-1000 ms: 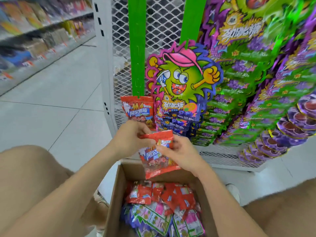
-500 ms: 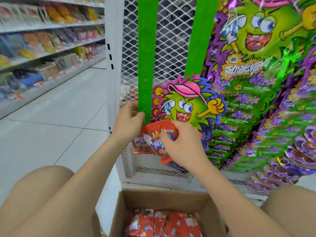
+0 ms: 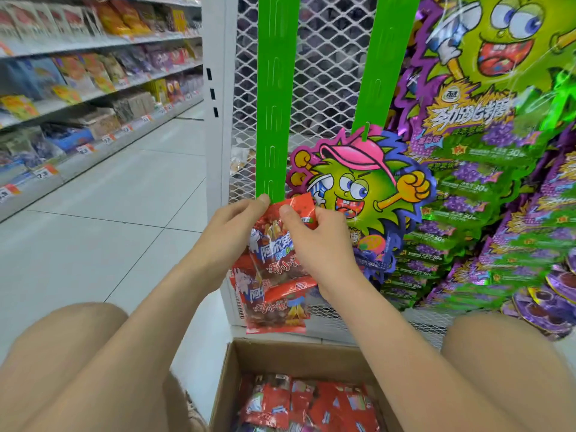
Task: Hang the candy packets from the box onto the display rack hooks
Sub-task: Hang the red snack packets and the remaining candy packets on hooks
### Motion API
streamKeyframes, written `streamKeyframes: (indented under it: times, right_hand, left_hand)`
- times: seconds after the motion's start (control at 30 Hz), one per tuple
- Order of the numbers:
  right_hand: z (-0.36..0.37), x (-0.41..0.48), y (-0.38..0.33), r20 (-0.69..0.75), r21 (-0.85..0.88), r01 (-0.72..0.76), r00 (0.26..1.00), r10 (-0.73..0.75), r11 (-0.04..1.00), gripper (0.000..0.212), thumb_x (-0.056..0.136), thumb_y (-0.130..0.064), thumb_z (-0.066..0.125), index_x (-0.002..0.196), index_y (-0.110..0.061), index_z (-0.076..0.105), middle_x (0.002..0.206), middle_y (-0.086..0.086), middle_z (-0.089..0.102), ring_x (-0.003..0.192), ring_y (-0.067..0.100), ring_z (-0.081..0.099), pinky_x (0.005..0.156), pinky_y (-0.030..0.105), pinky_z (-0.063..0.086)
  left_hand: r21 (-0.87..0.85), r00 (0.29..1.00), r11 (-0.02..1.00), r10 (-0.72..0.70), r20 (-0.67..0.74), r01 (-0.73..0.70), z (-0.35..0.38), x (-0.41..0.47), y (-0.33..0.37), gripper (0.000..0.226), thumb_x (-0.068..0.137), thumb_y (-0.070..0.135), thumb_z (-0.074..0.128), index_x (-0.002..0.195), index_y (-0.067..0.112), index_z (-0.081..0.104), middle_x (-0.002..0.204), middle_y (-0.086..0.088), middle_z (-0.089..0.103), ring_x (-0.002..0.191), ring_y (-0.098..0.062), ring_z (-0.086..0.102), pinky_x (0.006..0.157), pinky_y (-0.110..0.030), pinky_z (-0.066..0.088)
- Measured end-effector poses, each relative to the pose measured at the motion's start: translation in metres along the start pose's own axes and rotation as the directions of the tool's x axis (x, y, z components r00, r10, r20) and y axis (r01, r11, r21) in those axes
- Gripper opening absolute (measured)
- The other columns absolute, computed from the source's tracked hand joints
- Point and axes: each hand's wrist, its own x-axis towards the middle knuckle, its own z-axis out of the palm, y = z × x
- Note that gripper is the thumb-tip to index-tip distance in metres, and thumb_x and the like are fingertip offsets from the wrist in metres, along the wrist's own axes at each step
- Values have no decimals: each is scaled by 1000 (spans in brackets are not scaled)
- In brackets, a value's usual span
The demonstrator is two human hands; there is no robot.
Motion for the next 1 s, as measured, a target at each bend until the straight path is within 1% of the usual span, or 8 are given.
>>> streamKeyframes:
  times: [0.13, 0.23, 0.37, 0.5, 0.63, 0.73, 0.9, 1.0]
  right_hand:
    - [6, -1, 6, 18, -9, -44, 999, 44, 999, 51, 94, -43, 71, 61, -10, 49, 46, -11, 34, 52, 17, 31, 56, 35, 30]
    - [6, -4, 8, 54, -108, 12, 999, -6, 994, 46, 94, -43, 71, 67, -8, 60, 48, -5, 44, 51, 11, 34, 55, 36, 34]
    - [4, -7, 8, 64, -173, 98, 994, -89, 980, 42, 94, -43, 71, 62, -19, 58, 48, -13, 47, 50, 8, 37, 56, 31, 30]
    - [7, -9, 1, 9, -85, 169, 986, -169, 982, 39, 96, -45, 69, 73, -14, 65, 55, -6, 57, 53, 14, 47, 57, 36, 42]
    - [12, -9, -3, -73, -114, 177, 980, -186, 978, 43, 96, -44, 70, 68, -13, 62, 52, -8, 55, 50, 10, 44, 55, 32, 35]
    - [14, -8, -4, -84, -116, 136, 986, -146, 984, 45, 96, -42, 71, 66, -10, 61, 46, -12, 48, 47, 11, 39, 51, 29, 27]
    - [15, -13, 3, -20, -112, 40, 999, -42, 993, 48, 94, -43, 71, 65, -7, 59, 49, -8, 46, 49, 13, 37, 54, 32, 32]
    - [12, -15, 4, 19, -133, 31, 999, -29, 991, 50, 95, -47, 69, 65, -9, 56, 50, -6, 46, 51, 15, 39, 56, 33, 34]
  left_hand:
    - [-21, 1000, 1000, -16, 17, 16, -8, -2, -3, 41, 106, 48, 55, 117, 14, 75, 108, -9, 81, 101, -29, 79, 96, -50, 60]
    - [12, 1000, 1000, 24, -17, -24, -12, -3, -3, 41, 105, 49, 56, 110, 16, 79, 105, -8, 82, 100, -28, 78, 100, -54, 58]
    - [18, 998, 1000, 26, -60, -25, -14, -6, -2, 40, 102, 51, 61, 101, 16, 81, 99, -9, 82, 97, -32, 79, 99, -58, 59]
    - [7, 998, 1000, 23, -54, -23, -11, -9, 2, 38, 103, 47, 62, 104, 14, 81, 97, -9, 82, 92, -28, 80, 93, -50, 63]
    - [22, 999, 1000, 15, -39, -14, -10, -10, 3, 38, 103, 51, 59, 107, 20, 81, 97, -3, 83, 90, -23, 81, 84, -38, 63]
    - [27, 1000, 1000, 15, -15, -15, -12, -10, 2, 41, 103, 53, 58, 107, 19, 81, 98, -5, 82, 90, -23, 81, 83, -37, 63]
    - [86, 996, 995, 62, -66, -56, -15, -7, -1, 45, 103, 50, 60, 93, 11, 79, 90, -6, 82, 79, -19, 79, 81, -39, 63]
    - [114, 995, 991, 75, -63, -68, -14, -9, 0, 46, 104, 50, 58, 93, 10, 79, 90, -6, 82, 84, -24, 80, 87, -43, 64]
